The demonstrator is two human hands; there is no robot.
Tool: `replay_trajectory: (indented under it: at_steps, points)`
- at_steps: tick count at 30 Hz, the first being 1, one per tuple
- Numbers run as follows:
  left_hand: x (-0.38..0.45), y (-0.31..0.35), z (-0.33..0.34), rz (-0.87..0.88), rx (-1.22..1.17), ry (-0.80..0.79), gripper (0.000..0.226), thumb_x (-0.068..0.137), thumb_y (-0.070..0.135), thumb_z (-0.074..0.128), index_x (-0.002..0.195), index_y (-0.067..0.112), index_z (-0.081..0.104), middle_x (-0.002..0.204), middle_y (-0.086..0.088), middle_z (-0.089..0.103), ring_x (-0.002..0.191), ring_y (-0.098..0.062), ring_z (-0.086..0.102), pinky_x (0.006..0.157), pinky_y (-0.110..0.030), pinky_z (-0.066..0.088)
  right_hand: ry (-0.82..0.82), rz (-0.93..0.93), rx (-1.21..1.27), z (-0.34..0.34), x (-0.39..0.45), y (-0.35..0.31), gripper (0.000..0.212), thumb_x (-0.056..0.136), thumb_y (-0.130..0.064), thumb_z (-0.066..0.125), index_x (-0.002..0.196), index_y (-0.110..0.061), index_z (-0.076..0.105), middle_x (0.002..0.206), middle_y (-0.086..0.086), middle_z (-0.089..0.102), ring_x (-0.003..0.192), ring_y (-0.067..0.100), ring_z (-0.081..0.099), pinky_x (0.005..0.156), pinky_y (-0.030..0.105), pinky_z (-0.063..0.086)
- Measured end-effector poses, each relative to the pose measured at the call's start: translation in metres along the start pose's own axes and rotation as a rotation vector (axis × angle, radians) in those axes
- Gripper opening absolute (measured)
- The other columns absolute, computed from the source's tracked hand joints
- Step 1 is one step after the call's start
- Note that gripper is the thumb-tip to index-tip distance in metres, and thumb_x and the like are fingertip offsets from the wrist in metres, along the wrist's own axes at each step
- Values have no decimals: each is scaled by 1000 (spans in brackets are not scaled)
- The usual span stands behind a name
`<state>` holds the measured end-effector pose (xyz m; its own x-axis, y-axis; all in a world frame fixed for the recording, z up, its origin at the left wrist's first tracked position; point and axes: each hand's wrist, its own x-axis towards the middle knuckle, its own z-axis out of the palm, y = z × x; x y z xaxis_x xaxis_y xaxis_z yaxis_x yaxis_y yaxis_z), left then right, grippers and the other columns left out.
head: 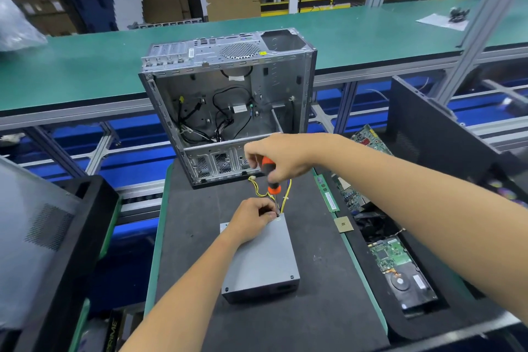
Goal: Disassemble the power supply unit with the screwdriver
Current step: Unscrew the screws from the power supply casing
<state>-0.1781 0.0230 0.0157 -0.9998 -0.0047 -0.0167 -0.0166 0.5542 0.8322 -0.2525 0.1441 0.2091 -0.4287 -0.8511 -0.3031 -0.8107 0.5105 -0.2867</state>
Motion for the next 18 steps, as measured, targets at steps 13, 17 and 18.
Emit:
replay_trajectory:
  at_steps: [13,17,18]
  points:
    - [-1,0,1,9,-11,13,11,84,1,64,76,7,68,73,9,64,63,7,50,64,-6,37,-71,-13,10,-3,1,1,22,80,-6,64,96,-16,52,86,-1,58,71,16,49,63,32,42]
    - [0,-1,2,2,-11,12,14,84,1,64,76,11,68,73,10,65,65,6,51,65,-6,37,43,61,-10,3,0,3,19,84,-28,62,92,-12,55,78,-1,62,67,18,58,62,32,48]
    - [0,-1,2,-3,-10,12,15,84,1,64,76,12,69,76,9,66,66,6,52,67,-6,38,68,122,-58,4,0,4,29,91,-37,52,90,-9,55,74,4,64,63,23,62,63,34,51]
